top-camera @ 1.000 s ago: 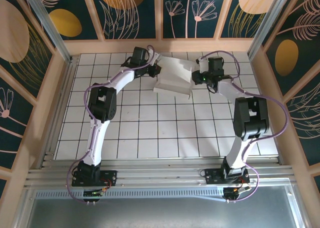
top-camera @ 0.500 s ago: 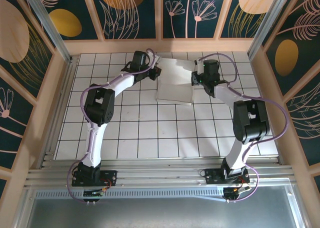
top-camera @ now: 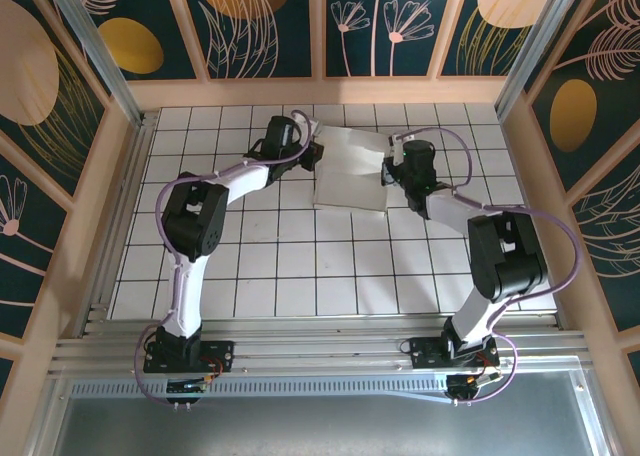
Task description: Fold the paper box
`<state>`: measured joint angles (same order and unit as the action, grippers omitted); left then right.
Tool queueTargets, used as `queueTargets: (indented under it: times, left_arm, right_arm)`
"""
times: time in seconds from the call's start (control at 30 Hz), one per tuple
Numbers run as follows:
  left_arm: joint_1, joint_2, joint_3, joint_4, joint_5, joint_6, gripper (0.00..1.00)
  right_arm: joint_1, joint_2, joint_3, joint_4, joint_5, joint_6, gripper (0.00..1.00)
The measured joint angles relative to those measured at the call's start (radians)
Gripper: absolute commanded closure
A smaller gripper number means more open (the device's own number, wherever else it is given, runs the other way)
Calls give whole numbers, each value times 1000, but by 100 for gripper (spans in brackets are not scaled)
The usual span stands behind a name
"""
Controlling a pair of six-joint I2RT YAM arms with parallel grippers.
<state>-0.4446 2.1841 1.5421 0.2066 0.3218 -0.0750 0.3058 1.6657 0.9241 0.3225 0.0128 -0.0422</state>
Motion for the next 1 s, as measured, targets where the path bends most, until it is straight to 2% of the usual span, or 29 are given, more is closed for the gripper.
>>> queueTargets:
  times: [0.3, 0.43, 0.57, 0.6, 0.8, 0.87, 1.0]
  left_arm:
    - [-14, -88, -184, 142, -9, -35, 100]
    - [-16, -106, -256, 236, -5, -43, 100]
    - [-19, -121, -311, 307, 9, -35, 100]
    - [-20, -122, -315, 321, 11, -31, 100]
    - [-34, -123, -348, 464, 61, 1, 100]
    - [-39, -123, -359, 492, 72, 24, 100]
    - [-42, -123, -352, 489, 86, 97, 100]
  right_arm:
    - [52, -103, -183, 130, 47, 25, 95]
    - [75, -130, -259, 208, 66, 31, 92]
    - [82, -182, -279, 197, 68, 34, 87]
    - [84, -207, -283, 193, 68, 34, 82]
    - [97, -436, -326, 126, 13, 40, 36]
    - [101, -533, -326, 75, -10, 32, 29]
    - [97, -693, -274, -47, -45, -31, 22]
